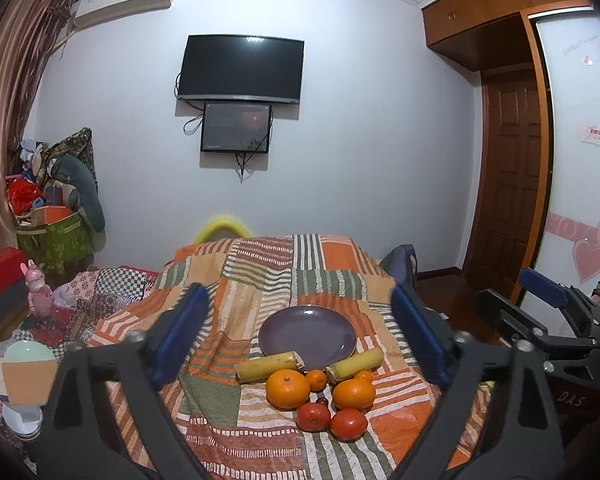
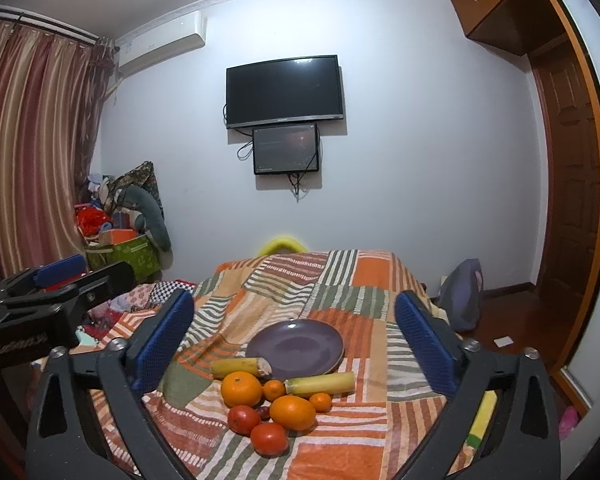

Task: Organize fruits

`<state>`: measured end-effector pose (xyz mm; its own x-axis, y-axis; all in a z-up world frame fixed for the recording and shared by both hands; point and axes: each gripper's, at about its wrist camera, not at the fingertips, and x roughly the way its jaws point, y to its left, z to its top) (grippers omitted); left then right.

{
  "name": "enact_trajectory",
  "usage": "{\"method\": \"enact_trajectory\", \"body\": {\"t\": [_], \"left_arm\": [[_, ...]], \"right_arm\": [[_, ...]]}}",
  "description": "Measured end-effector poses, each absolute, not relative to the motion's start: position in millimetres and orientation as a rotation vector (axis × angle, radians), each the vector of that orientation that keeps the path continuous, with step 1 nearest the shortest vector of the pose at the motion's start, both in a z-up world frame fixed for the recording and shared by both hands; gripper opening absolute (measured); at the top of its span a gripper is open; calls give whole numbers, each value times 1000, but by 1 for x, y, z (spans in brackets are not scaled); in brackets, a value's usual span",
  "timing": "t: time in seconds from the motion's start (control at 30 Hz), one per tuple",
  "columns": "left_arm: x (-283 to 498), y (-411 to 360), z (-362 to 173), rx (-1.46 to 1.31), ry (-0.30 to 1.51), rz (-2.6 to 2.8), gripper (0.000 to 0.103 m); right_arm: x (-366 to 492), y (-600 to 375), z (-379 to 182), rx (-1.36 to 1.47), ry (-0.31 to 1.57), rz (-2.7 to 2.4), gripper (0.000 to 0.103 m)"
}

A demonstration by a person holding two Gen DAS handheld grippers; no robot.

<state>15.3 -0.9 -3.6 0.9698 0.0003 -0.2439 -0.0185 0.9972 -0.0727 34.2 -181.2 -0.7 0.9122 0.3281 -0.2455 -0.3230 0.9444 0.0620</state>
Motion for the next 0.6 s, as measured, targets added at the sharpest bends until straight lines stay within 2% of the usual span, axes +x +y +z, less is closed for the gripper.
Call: {"method": "enact_trajectory", "body": {"t": [0.27,0.5,0.6], "left_arm": [[41,-3,-19,-51,332,1,70],[66,-4,-37,1,392,7,68],[82,3,-49,-2,442,-6,68]], "right_arm": [[53,-186,-17,20,344,380,77],[79,-191,-41,1,460,394,59],[93,-195,-56,9,534,408,59]]}}
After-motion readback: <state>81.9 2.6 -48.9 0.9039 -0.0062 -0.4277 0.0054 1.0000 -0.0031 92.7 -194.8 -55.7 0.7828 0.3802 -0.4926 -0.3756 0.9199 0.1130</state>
